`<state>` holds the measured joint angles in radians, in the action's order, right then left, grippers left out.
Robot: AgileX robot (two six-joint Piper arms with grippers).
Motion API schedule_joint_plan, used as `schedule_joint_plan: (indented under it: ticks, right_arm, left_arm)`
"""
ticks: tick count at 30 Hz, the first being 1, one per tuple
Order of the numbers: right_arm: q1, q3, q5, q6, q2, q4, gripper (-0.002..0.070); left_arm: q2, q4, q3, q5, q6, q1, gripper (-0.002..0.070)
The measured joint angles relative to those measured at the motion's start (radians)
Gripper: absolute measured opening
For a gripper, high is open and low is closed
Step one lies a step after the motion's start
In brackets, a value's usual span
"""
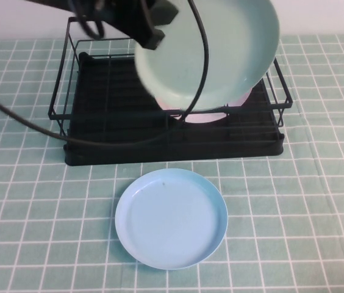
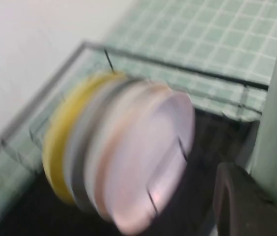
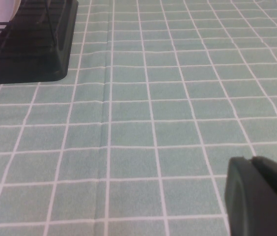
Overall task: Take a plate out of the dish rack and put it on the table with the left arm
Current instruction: Place the plate from the table
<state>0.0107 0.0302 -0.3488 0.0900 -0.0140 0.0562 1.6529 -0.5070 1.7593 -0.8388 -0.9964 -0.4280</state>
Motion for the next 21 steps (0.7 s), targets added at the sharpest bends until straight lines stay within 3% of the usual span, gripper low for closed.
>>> schedule_joint_plan:
  ticks: [4,7,15,21]
  right_arm:
    - [0.0,0.0,0.0,0.0,0.0,0.0,-0.0018]
    - [0.0,0.0,0.0,0.0,0.0,0.0,-0.0018]
    - [0.0,0.0,0.0,0.0,0.0,0.0,-0.0018]
    - [0.0,0.0,0.0,0.0,0.0,0.0,-0.0018]
  left_arm:
    - [-0.084,0.173,0.001,-0.17,0.305,0.0,0.0059]
    - [-0.112,0.22,-0.006,-0.258,0.436,0.0,0.0059]
    - [-0.13,0.082,-0.223,-0.291,0.525,0.0,0.0059]
    - [-0.208,0.077,-0.526,-0.152,0.553,0.0,0.0059]
